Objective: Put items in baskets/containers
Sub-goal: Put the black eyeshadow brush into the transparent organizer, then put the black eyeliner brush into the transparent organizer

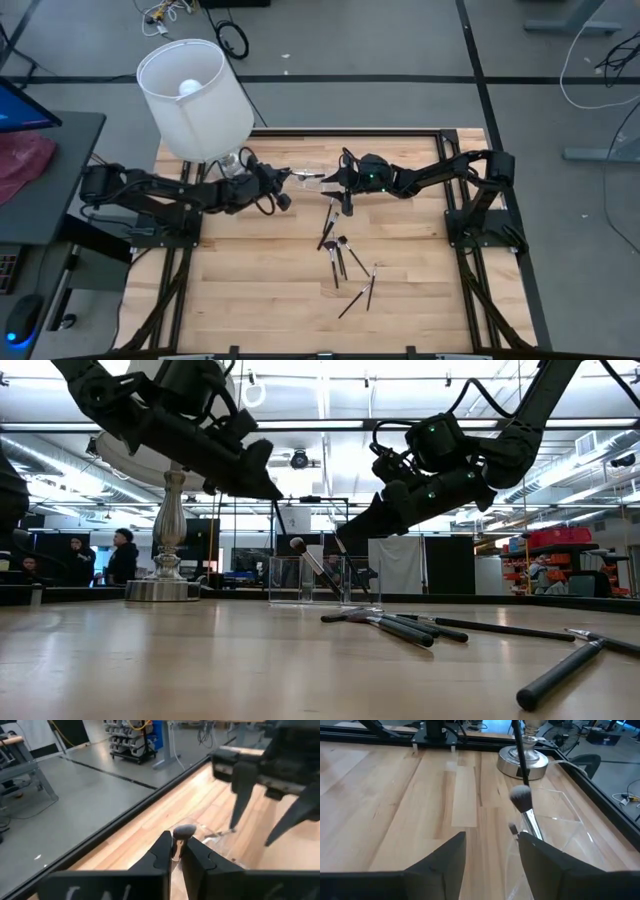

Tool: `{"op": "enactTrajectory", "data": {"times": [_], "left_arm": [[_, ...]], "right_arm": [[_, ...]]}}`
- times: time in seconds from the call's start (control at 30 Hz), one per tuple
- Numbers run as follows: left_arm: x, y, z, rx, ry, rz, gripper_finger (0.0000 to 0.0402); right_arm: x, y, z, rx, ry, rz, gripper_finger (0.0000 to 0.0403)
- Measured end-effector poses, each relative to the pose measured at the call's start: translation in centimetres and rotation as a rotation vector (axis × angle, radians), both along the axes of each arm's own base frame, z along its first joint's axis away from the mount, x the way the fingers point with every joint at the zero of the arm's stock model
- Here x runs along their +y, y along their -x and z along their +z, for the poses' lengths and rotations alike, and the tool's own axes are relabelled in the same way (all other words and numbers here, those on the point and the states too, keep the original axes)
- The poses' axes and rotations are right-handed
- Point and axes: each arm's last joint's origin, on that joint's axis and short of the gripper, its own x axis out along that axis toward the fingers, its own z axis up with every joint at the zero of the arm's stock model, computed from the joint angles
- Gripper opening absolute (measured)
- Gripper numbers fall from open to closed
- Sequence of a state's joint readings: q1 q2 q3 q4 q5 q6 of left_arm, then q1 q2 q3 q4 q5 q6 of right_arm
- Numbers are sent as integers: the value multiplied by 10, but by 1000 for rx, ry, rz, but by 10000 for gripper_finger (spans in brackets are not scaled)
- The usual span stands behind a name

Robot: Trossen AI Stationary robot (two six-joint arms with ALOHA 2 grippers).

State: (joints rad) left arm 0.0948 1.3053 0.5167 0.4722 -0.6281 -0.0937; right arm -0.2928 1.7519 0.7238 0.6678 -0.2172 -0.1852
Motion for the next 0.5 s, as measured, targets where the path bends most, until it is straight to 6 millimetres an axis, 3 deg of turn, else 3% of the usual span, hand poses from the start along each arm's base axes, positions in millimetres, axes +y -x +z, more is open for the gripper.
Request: {"op": "enactTrajectory", "data": {"times": [0.13,0.5], "left_arm": [[6,-3,-9,28,13,26,30],[10,-6,-17,49,20,42,119]], "right_arm": [[0,0,0,-2,-1,-1,187],[0,0,0,-5,-6,-3,187]]}}
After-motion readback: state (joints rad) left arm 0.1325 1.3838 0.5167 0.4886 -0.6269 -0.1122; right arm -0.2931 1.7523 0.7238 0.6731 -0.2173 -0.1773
